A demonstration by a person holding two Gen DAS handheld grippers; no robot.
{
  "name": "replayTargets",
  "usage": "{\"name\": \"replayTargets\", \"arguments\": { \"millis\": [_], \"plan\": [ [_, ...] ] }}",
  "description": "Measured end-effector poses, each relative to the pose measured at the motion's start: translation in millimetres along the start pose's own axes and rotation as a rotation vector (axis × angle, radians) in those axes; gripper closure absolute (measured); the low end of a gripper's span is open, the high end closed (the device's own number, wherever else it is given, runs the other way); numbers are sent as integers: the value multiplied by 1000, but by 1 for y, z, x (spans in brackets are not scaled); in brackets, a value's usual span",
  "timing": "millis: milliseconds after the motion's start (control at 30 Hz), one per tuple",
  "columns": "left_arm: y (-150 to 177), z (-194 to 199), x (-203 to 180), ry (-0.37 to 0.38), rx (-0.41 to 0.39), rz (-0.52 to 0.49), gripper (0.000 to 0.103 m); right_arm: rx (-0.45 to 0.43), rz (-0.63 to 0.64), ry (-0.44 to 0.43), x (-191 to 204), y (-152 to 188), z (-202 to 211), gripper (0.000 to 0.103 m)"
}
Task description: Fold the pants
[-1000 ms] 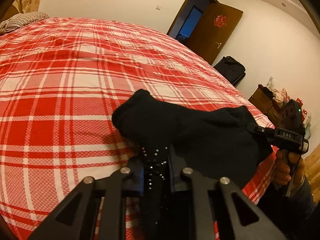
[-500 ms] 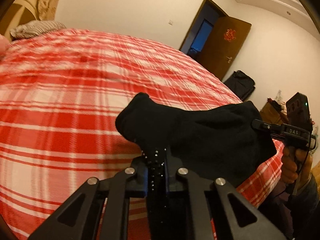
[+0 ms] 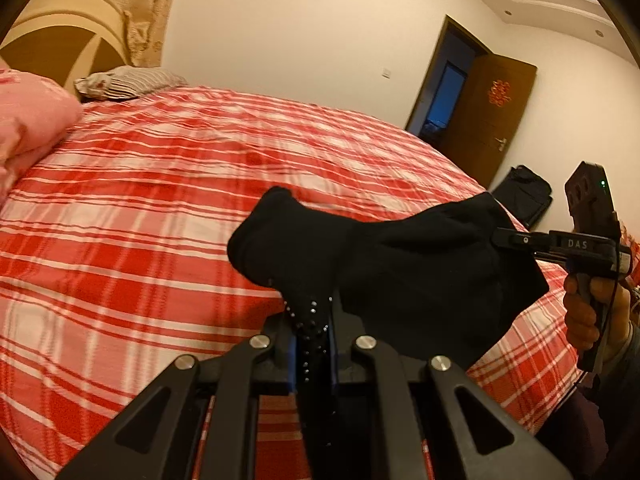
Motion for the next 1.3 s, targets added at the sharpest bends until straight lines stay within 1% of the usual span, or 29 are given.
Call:
{"name": "replayTargets", "arguments": {
  "millis": [467, 733, 867, 1033, 1300],
  "plan": [
    [1, 12, 56, -99, -10, 50, 91, 76, 43, -65, 42, -17, -72, 77],
    [9, 17, 86, -152, 0, 87, 91, 109, 62, -87, 59, -21, -102, 77],
    [12, 20, 95, -187, 8, 93, 91, 116, 63, -90, 60, -24, -110, 77],
    [14, 19, 102, -205, 19, 98, 91, 125, 51, -89, 58, -27, -120, 77],
    [18, 12, 112, -207, 40, 105, 91, 152, 25, -75, 46, -25, -138, 77]
  ]
}}
Point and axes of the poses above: each gripper's, at about its wrist camera, not at the fingertips, and z roughly against the way its jaws point, x to its left, y to its underside, the point moved 3 cm from there along -z, roughly the way its jaws point, and after that the axes turned 11 degrees about -z, right-handed, at the moved point
